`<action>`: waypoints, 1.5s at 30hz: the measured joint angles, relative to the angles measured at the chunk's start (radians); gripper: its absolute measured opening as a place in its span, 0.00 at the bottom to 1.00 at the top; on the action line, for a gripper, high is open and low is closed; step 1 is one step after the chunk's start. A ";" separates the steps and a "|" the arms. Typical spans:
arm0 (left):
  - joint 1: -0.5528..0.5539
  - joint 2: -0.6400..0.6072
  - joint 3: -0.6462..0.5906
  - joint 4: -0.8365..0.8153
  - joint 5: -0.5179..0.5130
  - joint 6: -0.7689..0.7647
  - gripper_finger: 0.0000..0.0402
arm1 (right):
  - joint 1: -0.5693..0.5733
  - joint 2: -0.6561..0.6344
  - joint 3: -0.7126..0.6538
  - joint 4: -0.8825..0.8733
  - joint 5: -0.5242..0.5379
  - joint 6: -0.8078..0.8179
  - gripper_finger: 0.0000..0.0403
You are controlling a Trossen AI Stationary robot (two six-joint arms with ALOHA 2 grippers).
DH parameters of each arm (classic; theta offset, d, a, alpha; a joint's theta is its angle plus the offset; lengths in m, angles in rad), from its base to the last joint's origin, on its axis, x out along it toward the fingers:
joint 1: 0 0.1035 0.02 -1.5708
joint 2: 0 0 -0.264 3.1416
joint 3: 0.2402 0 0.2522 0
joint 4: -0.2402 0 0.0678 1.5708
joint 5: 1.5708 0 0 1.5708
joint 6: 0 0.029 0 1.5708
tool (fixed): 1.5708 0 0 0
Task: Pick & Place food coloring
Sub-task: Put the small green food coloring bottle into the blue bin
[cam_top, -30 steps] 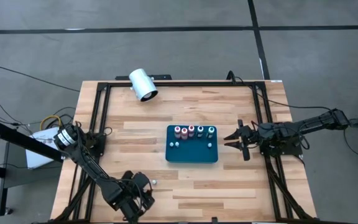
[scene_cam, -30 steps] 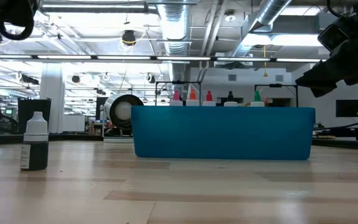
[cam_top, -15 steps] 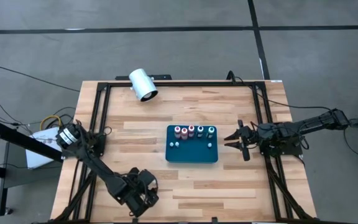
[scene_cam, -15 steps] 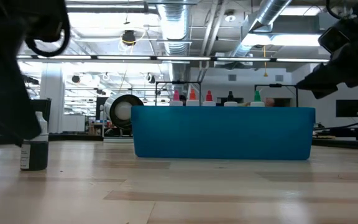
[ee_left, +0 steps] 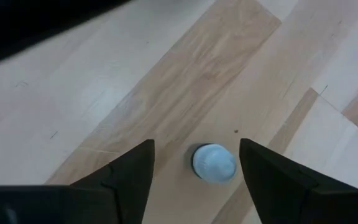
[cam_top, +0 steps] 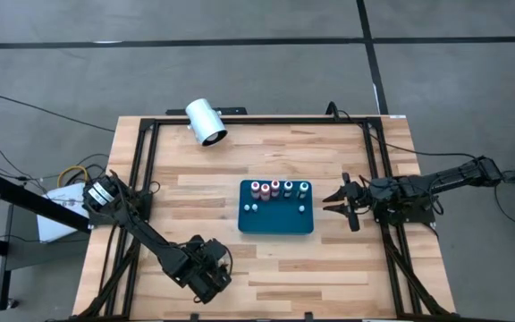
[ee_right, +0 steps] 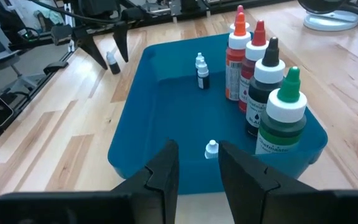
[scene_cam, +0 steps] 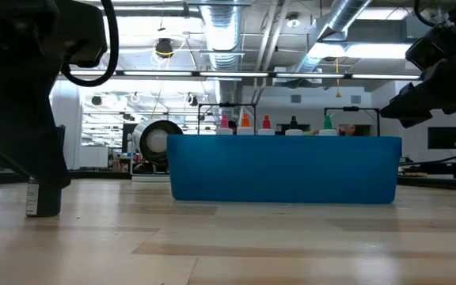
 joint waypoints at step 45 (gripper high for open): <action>0.157 -0.159 0.275 -0.266 -0.142 0.268 0.16 | 0.000 0.000 0.000 0.000 0.000 0.000 0.25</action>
